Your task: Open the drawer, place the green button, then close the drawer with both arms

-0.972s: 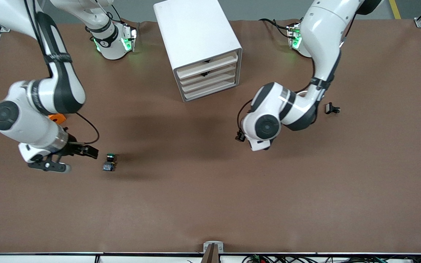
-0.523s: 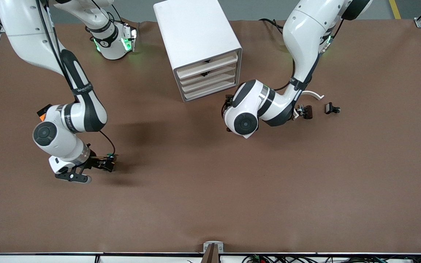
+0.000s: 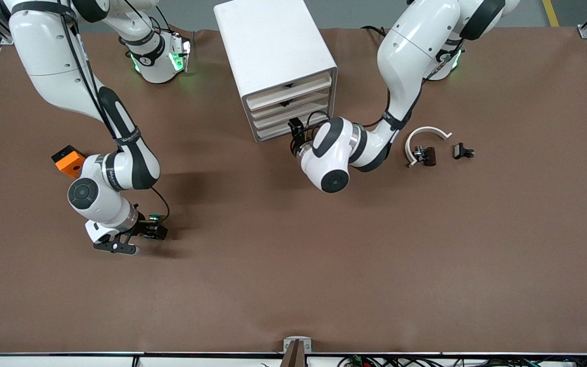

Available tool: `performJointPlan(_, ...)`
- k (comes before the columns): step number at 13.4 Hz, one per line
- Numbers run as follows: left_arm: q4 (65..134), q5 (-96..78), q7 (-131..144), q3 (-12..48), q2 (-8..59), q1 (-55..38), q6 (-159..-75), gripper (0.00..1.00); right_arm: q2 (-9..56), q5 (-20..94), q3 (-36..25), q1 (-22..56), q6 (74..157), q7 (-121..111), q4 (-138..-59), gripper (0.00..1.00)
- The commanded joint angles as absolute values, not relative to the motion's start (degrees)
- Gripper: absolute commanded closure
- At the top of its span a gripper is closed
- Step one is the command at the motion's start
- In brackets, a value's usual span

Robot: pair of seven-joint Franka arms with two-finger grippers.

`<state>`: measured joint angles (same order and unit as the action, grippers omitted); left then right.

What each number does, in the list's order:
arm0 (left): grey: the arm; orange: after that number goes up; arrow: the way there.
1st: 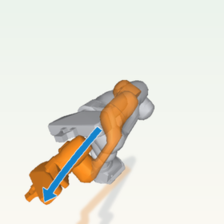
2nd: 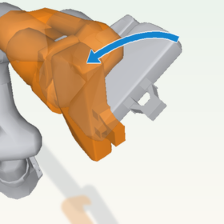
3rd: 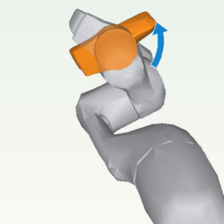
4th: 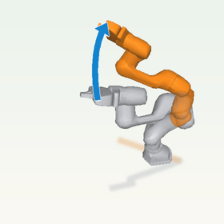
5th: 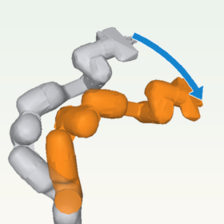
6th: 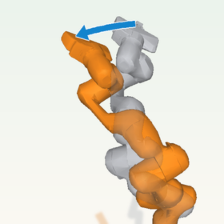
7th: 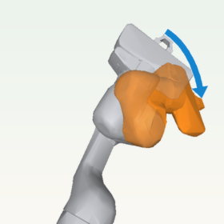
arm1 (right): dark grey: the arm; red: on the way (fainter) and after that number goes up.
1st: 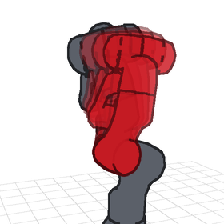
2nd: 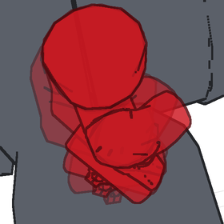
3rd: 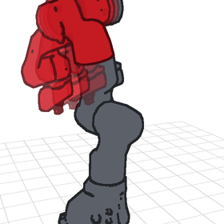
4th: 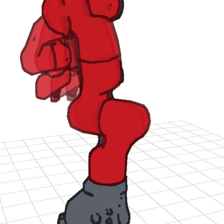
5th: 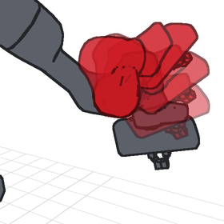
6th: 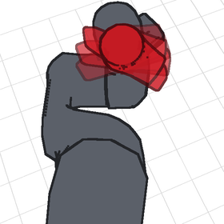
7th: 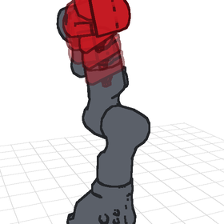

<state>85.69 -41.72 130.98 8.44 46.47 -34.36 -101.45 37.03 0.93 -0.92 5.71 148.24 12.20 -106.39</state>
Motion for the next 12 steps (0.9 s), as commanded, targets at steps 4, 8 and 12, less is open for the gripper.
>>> performJointPlan(4,84.6,-48.6,131.7,8.3,50.3,-34.2,-93.7,0.28,36.0,0.8,-1.0,5.9,147.0,11.9,-107.0,1.0)
performJointPlan(8,84.6,-49.0,131.7,8.3,51.3,-34.6,-92.4,0.48,35.2,0.9,-1.0,6.9,141.9,15.5,-104.3,1.0)
performJointPlan(12,84.6,-53.1,132.0,8.3,52.1,-34.6,-92.3,0.52,31.6,0.9,-1.0,10.7,133.4,25.7,-101.4,1.0)
